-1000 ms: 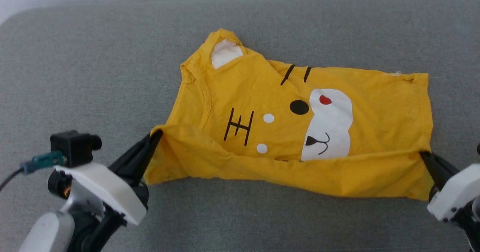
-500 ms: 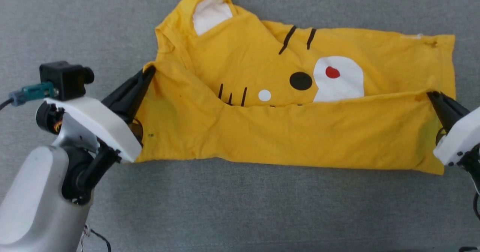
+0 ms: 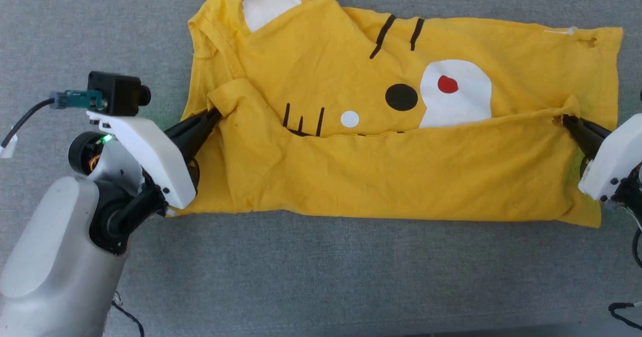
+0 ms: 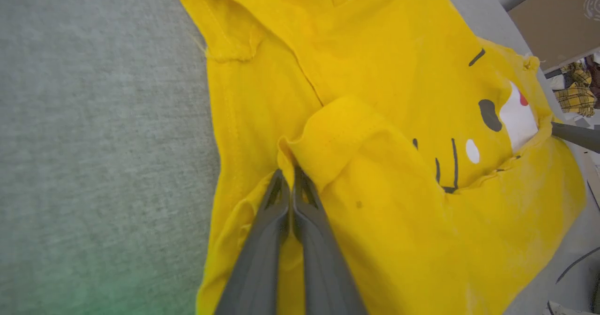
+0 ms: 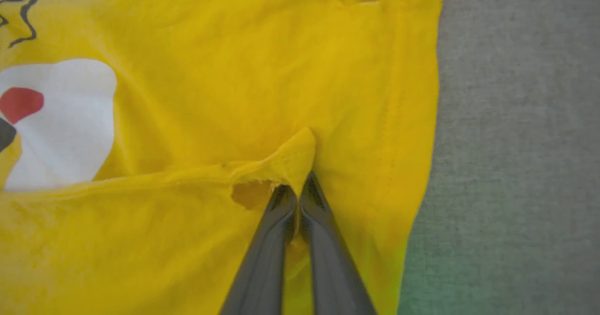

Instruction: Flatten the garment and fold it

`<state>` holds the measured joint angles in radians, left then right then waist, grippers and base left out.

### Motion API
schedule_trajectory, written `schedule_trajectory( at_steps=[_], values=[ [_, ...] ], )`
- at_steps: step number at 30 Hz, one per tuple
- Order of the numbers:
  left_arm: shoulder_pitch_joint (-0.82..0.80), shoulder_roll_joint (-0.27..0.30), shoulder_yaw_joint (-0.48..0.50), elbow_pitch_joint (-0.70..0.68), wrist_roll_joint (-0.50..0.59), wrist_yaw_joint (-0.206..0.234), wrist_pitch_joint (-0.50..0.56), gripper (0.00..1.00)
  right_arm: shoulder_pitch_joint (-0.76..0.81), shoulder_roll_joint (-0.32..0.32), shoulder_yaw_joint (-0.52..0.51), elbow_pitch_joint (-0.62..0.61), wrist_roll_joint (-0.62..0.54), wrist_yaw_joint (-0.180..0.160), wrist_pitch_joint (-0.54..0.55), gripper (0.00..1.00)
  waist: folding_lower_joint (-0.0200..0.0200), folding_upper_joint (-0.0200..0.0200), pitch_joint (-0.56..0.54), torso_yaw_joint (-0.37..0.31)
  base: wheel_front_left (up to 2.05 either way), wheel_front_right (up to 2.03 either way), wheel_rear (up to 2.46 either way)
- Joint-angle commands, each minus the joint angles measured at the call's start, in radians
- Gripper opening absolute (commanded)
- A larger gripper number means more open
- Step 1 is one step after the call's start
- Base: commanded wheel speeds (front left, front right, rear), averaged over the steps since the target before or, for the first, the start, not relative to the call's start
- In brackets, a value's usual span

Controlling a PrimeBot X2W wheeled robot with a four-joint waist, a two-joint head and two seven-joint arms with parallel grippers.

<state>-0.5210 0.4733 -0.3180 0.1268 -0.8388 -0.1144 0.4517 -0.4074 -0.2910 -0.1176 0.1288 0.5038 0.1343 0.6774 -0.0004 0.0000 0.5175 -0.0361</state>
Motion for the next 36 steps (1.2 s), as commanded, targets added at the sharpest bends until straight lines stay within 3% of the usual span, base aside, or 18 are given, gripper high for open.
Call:
schedule_trajectory(
  at_steps=[1,2,3,4,5,6,14,21,27,36],
  values=[
    [0.025,-0.008,-0.023,0.049,-0.005,0.012,0.023,0.11,0.044,0.016,0.005,0.04,-0.008,-0.004,0.048,0.63,0.0004,0.0,-0.003,0.0,0.0,0.0,0.0],
    [0.023,-0.009,-0.023,0.054,-0.005,0.012,0.022,0.2,0.044,0.021,-0.002,0.032,-0.01,-0.004,0.057,1.0,0.0004,0.0,-0.004,-0.001,0.0,0.0,0.0],
    [0.023,-0.012,-0.02,0.058,-0.007,0.012,0.016,0.28,0.045,0.027,-0.01,0.023,-0.009,-0.004,0.061,1.0,0.0004,0.0,-0.007,0.0,0.0,0.0,0.0],
    [0.022,-0.016,-0.018,0.06,-0.01,0.013,0.009,0.44,0.045,0.033,-0.018,0.013,-0.007,-0.004,0.062,1.0,0.0004,0.0,-0.01,0.001,0.0,0.0,0.0],
    [0.022,-0.017,-0.016,0.061,-0.009,0.012,0.002,0.92,0.046,0.038,-0.023,0.003,-0.005,-0.004,0.063,1.0,0.0004,0.0,-0.014,0.002,0.0,0.0,0.0],
    [0.023,-0.018,-0.014,0.06,-0.007,0.012,-0.007,1.0,0.049,0.042,-0.029,-0.006,-0.003,-0.004,0.066,1.0,0.0004,0.0,-0.019,0.003,0.0,0.0,0.0],
    [0.066,-0.011,0.016,0.001,0.014,0.026,-0.102,1.0,0.1,0.058,-0.062,-0.106,0.017,-0.004,0.07,1.0,0.0004,0.0,-0.089,0.012,0.0,0.0,0.0],
    [0.178,-0.006,0.06,-0.129,0.078,0.104,-0.232,1.0,0.204,0.074,-0.112,-0.228,0.024,-0.004,0.034,1.0,0.0004,0.0,-0.177,0.029,0.0,0.0,0.0],
    [0.298,-0.034,0.112,-0.223,0.146,0.191,-0.398,1.0,0.276,0.099,-0.138,-0.307,-0.039,-0.004,-0.139,1.0,0.0004,0.0,-0.244,0.038,0.0,0.0,0.0],
    [0.447,-0.111,0.13,-0.265,0.286,0.284,-0.671,1.0,0.366,0.173,-0.13,-0.309,-0.197,-0.004,-0.487,1.0,0.0004,0.0,-0.304,0.045,0.0,0.0,0.0]
  ],
)
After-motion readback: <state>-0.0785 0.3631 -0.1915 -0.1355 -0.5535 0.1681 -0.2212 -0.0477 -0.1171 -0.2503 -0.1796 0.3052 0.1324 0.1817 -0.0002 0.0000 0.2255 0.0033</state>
